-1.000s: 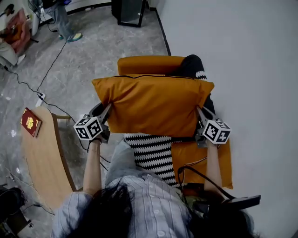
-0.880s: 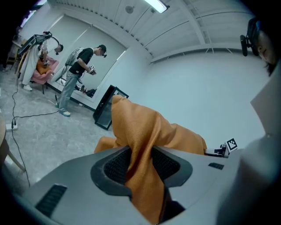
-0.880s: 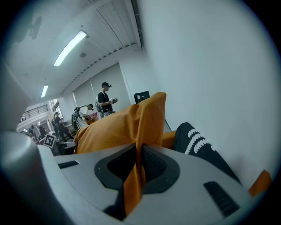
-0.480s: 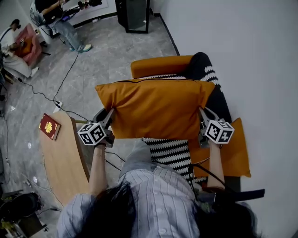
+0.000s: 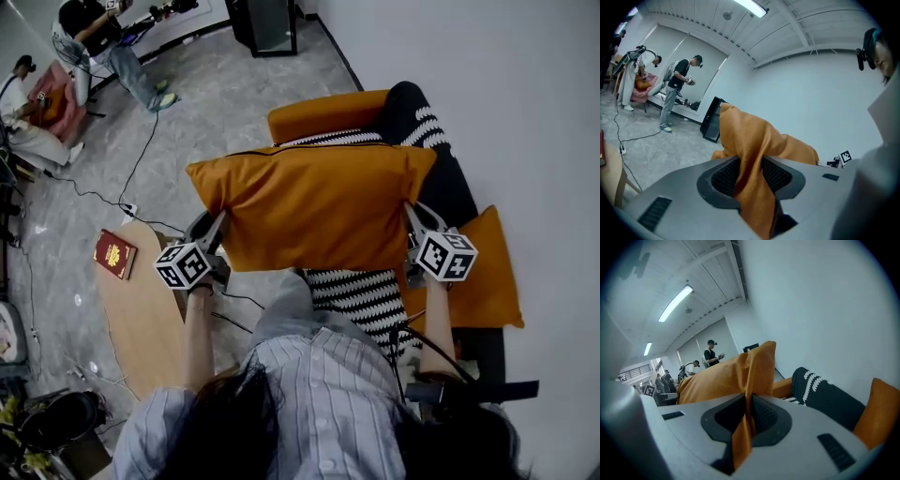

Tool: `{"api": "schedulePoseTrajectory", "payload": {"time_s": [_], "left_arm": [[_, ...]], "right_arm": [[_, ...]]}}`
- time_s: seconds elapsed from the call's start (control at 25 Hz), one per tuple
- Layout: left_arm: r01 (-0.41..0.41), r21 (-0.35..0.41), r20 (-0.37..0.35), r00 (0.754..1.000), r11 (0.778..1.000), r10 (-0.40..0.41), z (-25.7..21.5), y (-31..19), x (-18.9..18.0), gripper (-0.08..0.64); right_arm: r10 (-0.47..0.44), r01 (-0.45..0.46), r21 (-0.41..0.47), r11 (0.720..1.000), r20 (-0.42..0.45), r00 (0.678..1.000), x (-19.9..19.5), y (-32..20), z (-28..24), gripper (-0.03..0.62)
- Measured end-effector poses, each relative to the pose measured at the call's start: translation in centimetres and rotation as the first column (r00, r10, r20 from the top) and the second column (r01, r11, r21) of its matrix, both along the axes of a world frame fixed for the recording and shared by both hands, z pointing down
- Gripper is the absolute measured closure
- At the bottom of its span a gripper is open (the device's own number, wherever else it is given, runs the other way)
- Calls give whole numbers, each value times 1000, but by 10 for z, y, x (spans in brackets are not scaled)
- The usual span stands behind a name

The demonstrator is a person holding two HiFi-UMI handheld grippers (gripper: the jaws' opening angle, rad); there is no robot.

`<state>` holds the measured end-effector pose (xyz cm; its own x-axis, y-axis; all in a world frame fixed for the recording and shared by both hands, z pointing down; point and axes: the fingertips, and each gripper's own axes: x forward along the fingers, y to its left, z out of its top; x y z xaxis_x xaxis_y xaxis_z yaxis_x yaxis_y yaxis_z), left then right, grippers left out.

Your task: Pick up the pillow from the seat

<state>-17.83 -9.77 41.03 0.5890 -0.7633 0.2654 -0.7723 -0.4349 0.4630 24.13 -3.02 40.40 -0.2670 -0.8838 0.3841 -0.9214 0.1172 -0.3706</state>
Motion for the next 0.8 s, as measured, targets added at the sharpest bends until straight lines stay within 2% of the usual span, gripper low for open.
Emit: {"api": "schedulePoseTrajectory", "payload": {"time_s": [0.4, 0.8], "left_arm": [[-25, -2, 15, 1000, 1000, 25, -9, 0, -6, 394], [-48, 10, 2, 999, 999, 48, -20, -2, -51, 394]], "right_arm": [[31, -31, 11, 999, -13, 999, -8, 10, -3, 545], [45, -44, 27, 999, -37, 998, -53, 13, -18, 545]]}}
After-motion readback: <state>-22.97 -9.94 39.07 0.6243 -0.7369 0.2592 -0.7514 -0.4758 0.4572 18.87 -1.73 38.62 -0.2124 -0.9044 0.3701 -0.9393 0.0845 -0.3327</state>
